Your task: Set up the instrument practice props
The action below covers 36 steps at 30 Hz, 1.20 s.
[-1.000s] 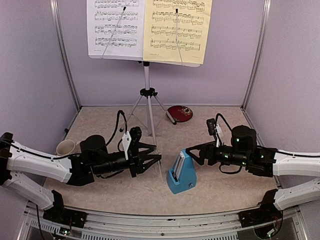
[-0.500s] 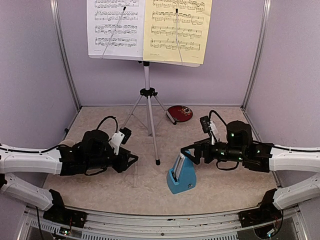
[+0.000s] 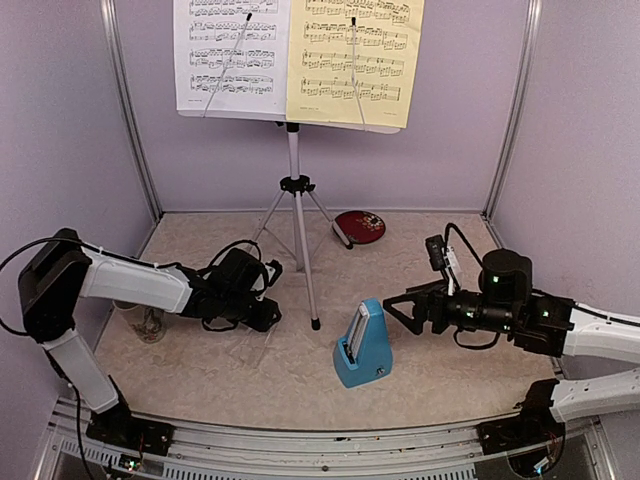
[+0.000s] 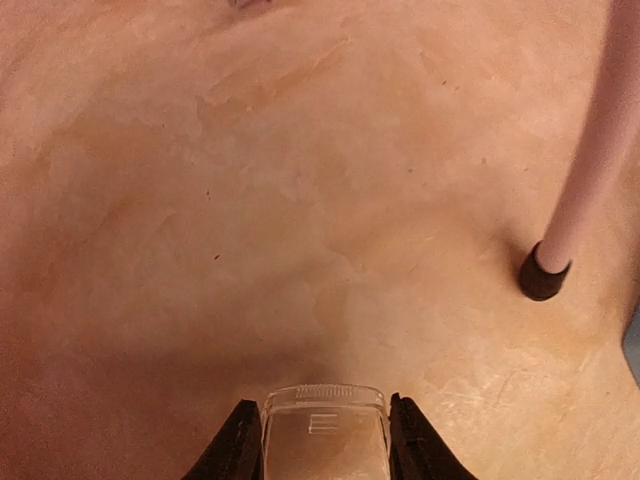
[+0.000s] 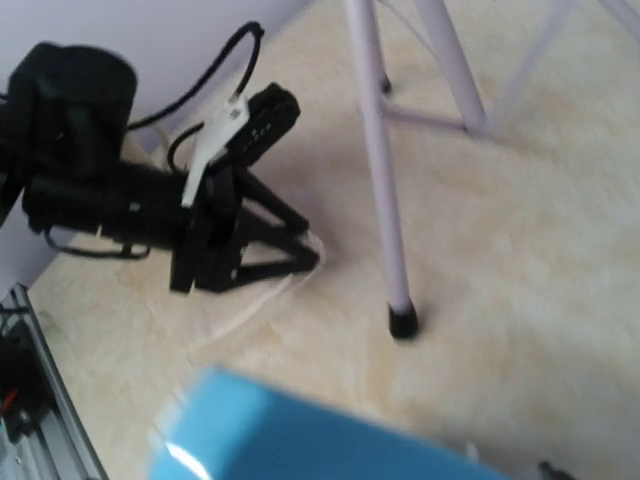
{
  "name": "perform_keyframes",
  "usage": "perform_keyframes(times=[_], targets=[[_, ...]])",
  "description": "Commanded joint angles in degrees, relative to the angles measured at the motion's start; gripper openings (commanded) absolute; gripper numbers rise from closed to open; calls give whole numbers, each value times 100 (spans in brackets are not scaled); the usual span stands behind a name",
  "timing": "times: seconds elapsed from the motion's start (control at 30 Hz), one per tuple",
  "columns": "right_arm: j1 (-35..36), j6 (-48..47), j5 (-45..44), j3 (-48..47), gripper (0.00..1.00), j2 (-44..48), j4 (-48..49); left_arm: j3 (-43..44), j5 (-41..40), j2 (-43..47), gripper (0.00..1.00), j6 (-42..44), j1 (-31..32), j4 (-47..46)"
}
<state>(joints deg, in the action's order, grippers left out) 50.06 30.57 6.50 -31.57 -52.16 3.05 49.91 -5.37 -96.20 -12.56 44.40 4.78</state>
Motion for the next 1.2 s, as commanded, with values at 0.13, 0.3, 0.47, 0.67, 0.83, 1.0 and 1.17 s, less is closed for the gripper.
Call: perform_keyframes(times=[0.13,0.3,0.47,0.67,0.83,1.0,1.17], targets=[[-24,510,-166,856,83,593,-863,-96,96,-209,64,-36,-70,-345],[-11,796,-60,1403,68,500,-522,-777,2,765,70,297,324,-1137],[-4,846,-55,1581,51,-43,127,-1616,77,1631,70,651,909,-2213],[8,870,-55,1505,39,-962,954,-2406,335,2021,67,387,1132,-3358],[-3,736,-153,1244,35,-1559,1207,-2804,348,2092,66,516,1590,-3931],[-81,608,-268,1034,35,-2074,1555,-3109,124,1810,63,797,2195,-4595],[-224,439,-188,666,34,-2641,1882,-2890,74,765,55,828,2630,-5239]])
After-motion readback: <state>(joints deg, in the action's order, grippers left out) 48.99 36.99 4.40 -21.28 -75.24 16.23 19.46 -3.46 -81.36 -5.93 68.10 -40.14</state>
